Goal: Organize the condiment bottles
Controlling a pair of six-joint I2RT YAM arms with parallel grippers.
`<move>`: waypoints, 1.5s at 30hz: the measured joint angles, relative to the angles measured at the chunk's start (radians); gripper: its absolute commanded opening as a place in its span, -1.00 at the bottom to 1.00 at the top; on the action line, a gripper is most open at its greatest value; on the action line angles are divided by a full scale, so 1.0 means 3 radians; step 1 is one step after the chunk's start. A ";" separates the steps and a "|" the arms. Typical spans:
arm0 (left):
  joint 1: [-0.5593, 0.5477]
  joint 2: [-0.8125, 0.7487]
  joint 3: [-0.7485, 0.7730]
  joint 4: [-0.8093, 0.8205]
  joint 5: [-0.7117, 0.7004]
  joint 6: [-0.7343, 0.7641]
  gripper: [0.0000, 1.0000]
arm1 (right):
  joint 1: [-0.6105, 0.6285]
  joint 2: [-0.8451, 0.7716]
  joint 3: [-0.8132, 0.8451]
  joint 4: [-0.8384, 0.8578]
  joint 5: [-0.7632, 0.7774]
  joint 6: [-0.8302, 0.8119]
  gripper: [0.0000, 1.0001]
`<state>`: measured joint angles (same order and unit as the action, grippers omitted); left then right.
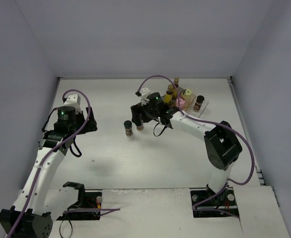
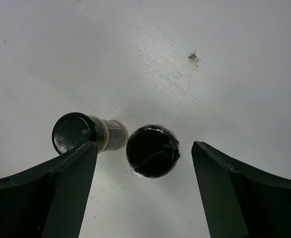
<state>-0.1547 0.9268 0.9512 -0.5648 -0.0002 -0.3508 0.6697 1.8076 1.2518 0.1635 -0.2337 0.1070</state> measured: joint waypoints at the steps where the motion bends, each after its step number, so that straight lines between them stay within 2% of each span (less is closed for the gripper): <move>1: 0.0000 0.0000 0.0000 0.0000 0.0000 0.0000 0.71 | 0.0003 0.0017 0.0017 0.0013 0.0000 0.0000 0.53; 6: 0.0000 0.0000 0.0000 0.0000 0.0000 0.0000 0.71 | 0.0003 0.0104 0.0036 0.0041 0.0010 -0.0004 0.36; 9: 0.0000 0.0000 0.0000 0.0000 0.0000 0.0000 0.71 | 0.0003 0.0150 0.0036 0.0038 0.0036 -0.0009 0.17; 11: 0.0000 0.0000 0.0000 0.0000 0.0000 0.0000 0.71 | 0.0003 0.0165 0.0036 0.0039 0.0053 -0.0020 -0.06; 12: 0.0000 0.0000 0.0000 0.0000 0.0000 0.0000 0.71 | 0.0003 0.0169 0.0036 0.0039 0.0061 -0.0017 -0.25; 14: 0.0000 0.0000 0.0000 0.0000 0.0000 0.0000 0.71 | 0.0003 0.0170 0.0036 0.0039 0.0088 -0.0011 -0.41; 15: 0.0000 0.0000 0.0000 0.0000 0.0000 0.0000 0.71 | 0.0003 0.0170 0.0036 0.0039 0.0109 -0.0014 -0.56; 21: 0.0000 0.0000 0.0000 0.0000 0.0000 0.0000 0.71 | -0.0005 0.0120 -0.0005 0.0034 0.0407 -0.0013 -0.92; 24: 0.0000 0.0000 0.0000 0.0000 0.0000 0.0000 0.71 | -0.0058 -0.0028 -0.0109 -0.0024 0.0657 -0.0005 -1.00; 27: 0.0000 0.0000 0.0000 0.0000 0.0000 0.0000 0.71 | -0.0226 -0.0291 -0.0219 -0.0109 0.0853 0.0027 -1.00; 36: 0.0000 0.0000 0.0000 0.0000 0.0000 0.0000 0.71 | -0.0991 -0.1134 -0.0323 -0.0340 0.1203 0.0093 -1.00; 45: 0.0000 0.0017 0.0000 0.0000 0.0000 0.0000 0.71 | -0.1742 -0.1169 -0.0398 -0.0381 0.1146 0.0254 -1.00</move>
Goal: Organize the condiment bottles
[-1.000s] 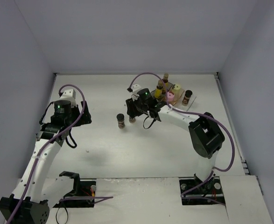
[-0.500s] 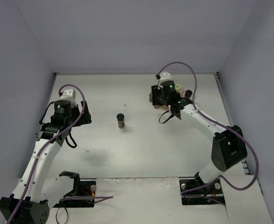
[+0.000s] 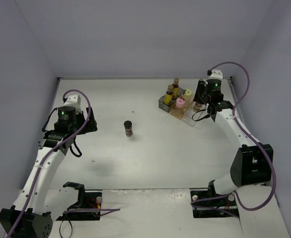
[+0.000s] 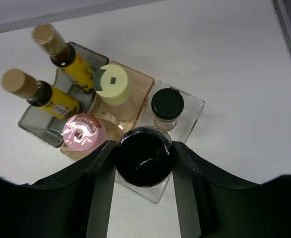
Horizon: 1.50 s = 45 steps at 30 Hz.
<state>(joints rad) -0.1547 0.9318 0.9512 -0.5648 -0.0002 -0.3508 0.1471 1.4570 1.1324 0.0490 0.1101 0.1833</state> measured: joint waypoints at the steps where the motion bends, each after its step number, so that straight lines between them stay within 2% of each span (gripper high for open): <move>1: 0.0000 0.0004 0.0000 0.0000 0.0000 0.0000 0.71 | -0.0046 0.0043 0.0000 0.0024 -0.0015 0.0014 -1.00; 10: 0.0003 0.0011 0.0000 0.0000 0.0000 0.0000 0.71 | -0.0113 0.0478 -0.0118 0.0245 -0.0159 0.0116 -1.00; 18: 0.0004 0.0014 0.0000 0.0000 0.0000 0.0000 0.71 | -0.0220 0.0656 -0.0235 0.0431 -0.0172 0.0212 -0.98; 21: 0.0006 0.0018 0.0000 0.0000 0.0000 0.0000 0.71 | -0.0239 0.0703 -0.0235 0.0506 -0.0192 0.0238 -0.79; 28: 0.0013 0.0028 0.0000 0.0000 0.0006 -0.0001 0.71 | -0.0249 0.0807 -0.0235 0.0595 -0.0253 0.0264 -0.05; 34: 0.0015 0.0029 0.0000 0.0000 0.0042 -0.0004 0.71 | -0.0248 0.0801 -0.0235 0.0591 -0.0282 0.0266 0.39; 39: 0.0015 0.0031 0.0000 0.0000 0.0066 -0.0004 0.71 | -0.0226 0.0641 -0.0235 0.0474 -0.0308 0.0257 0.49; 45: 0.0015 0.0031 0.0000 0.0000 0.0075 -0.0005 0.71 | 0.0025 0.0028 -0.0226 0.0323 -0.0388 0.0134 0.70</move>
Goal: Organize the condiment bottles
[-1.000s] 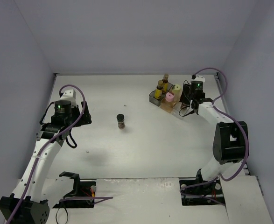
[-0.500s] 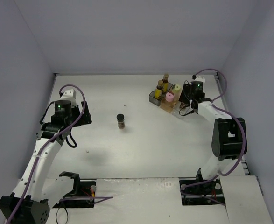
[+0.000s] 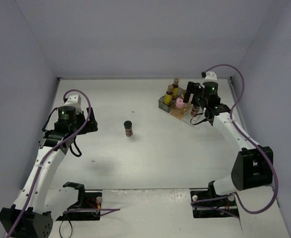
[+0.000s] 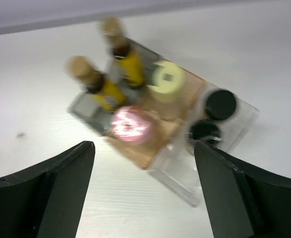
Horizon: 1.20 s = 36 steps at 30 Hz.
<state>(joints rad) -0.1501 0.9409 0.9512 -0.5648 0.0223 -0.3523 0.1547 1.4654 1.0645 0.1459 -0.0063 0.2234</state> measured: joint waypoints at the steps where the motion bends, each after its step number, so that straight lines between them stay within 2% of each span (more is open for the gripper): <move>1: 0.0000 -0.0001 0.0000 0.0000 0.0000 0.0000 0.71 | 0.0089 -0.0100 0.0017 -0.0001 -0.0055 -0.0036 0.73; 4: 0.0000 0.0000 0.0000 0.0000 0.0001 0.0000 0.71 | 0.0418 -0.0235 0.0128 0.0001 -0.0324 -0.0154 0.88; 8: 0.0000 -0.0001 0.0000 0.0000 0.0000 0.0000 0.71 | 0.0904 -0.0146 0.0183 0.0025 -0.0626 -0.0294 0.90; 15: 0.0005 -0.0001 0.0000 0.0000 0.0000 0.0000 0.71 | 0.1624 0.0546 0.0244 0.0098 -0.0891 -0.0387 0.90; 21: 0.0006 -0.0001 0.0000 0.0000 0.0000 0.0000 0.71 | 0.2007 0.1078 0.0486 0.0103 -0.0963 -0.0468 0.90; 26: 0.0006 -0.0001 0.0000 0.0000 0.0000 0.0000 0.71 | 0.2121 0.1287 0.0666 0.0130 -0.0992 -0.0500 0.87; 28: 0.0006 -0.0001 0.0000 0.0000 0.0000 0.0000 0.71 | 0.2130 0.1354 0.0717 0.0175 -0.0991 -0.0502 0.76; 31: 0.0006 -0.0001 0.0000 0.0000 0.0000 0.0000 0.71 | 0.2130 0.1453 0.0765 0.0234 -0.0964 -0.0507 0.47; 32: 0.0006 -0.0001 0.0000 0.0000 0.0000 0.0000 0.71 | 0.2130 0.1489 0.0777 0.0254 -0.0954 -0.0511 0.24; 34: 0.0006 -0.0001 0.0000 0.0000 0.0000 0.0000 0.71 | 0.2130 0.1546 0.0783 0.0275 -0.0923 -0.0523 -0.04; 35: 0.0006 -0.0001 0.0000 0.0000 0.0000 0.0000 0.71 | 0.2130 0.1565 0.0783 0.0268 -0.0894 -0.0521 -0.31; 36: 0.0006 -0.0001 0.0000 0.0000 0.0000 0.0000 0.71 | 0.2130 0.1569 0.0783 0.0281 -0.0868 -0.0546 -0.44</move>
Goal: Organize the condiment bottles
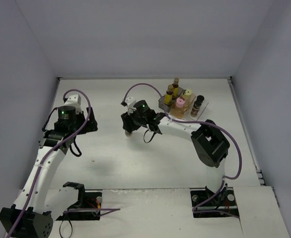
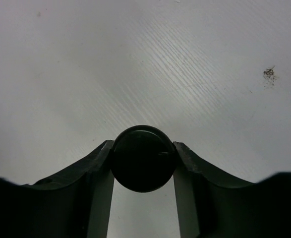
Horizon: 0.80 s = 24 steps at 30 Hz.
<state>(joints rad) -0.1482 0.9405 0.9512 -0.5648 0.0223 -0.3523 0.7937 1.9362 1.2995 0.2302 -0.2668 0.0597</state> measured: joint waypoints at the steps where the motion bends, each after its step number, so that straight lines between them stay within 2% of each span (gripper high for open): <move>1: 0.0000 0.0000 0.0000 0.0000 0.0000 0.0000 0.71 | 0.0000 -0.0003 0.0000 0.0025 0.0032 0.0023 -0.57; 2: 0.0000 0.0000 0.0000 0.0000 0.0000 0.0000 0.71 | 0.0000 -0.0010 0.0000 0.0039 0.0081 0.0013 -0.76; 5: 0.0000 0.0000 0.0000 0.0000 0.0001 0.0000 0.71 | 0.0000 -0.0051 -0.0065 0.0042 0.0271 0.0008 -1.00; 12: 0.0000 0.0000 0.0000 0.0000 0.0010 -0.0003 0.71 | -0.0170 -0.0598 -0.0387 -0.0085 0.0871 0.0121 -1.00; 19: 0.0000 0.0000 0.0000 0.0000 0.0017 -0.0004 0.71 | -0.0882 -0.1293 -0.0679 -0.0182 0.1427 0.0333 -1.00; 24: 0.0000 0.0000 0.0000 0.0000 0.0020 -0.0004 0.71 | -0.1293 -0.1522 -0.0894 -0.0263 0.1602 0.0450 -1.00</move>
<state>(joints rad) -0.1482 0.9405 0.9512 -0.5648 0.0284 -0.3534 0.4057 1.4796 1.0313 0.1513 0.2138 0.1947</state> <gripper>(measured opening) 0.855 0.469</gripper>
